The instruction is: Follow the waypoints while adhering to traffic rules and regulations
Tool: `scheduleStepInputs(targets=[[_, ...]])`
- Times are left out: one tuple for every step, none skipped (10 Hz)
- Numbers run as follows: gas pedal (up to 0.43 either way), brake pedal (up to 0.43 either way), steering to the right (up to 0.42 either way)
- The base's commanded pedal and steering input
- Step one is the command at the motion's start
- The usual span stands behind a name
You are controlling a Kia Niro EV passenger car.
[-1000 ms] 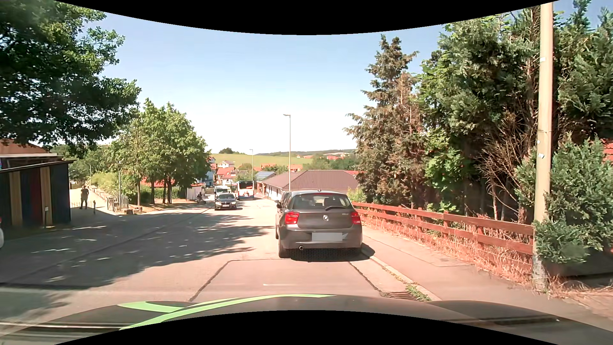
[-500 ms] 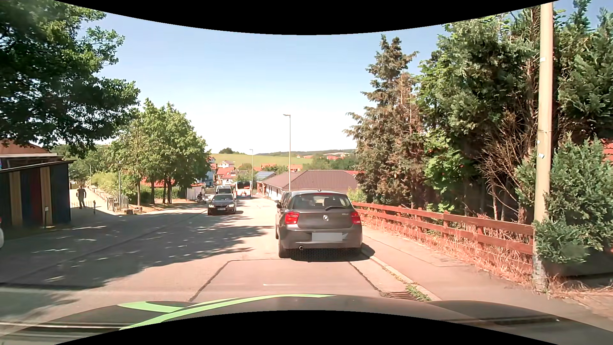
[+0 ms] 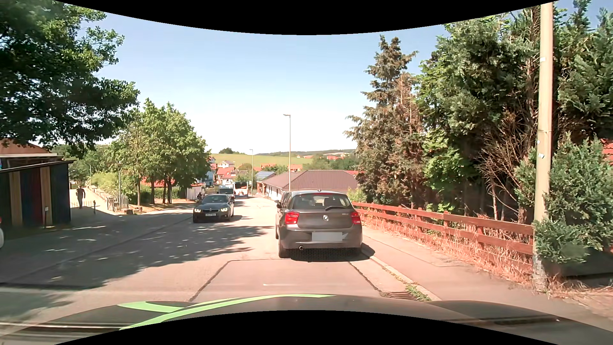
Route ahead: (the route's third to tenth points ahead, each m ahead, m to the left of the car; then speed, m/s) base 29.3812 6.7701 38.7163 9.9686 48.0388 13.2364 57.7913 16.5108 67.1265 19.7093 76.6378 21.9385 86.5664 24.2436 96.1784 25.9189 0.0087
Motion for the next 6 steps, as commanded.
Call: scheduleStepInputs(targets=[[0.0, 0.311, -0.239], [0.0, 0.311, -0.239], [0.0, 0.311, -0.239], [0.0, 0.311, -0.24], [0.0, 0.311, -0.239], [0.0, 0.311, -0.24]])
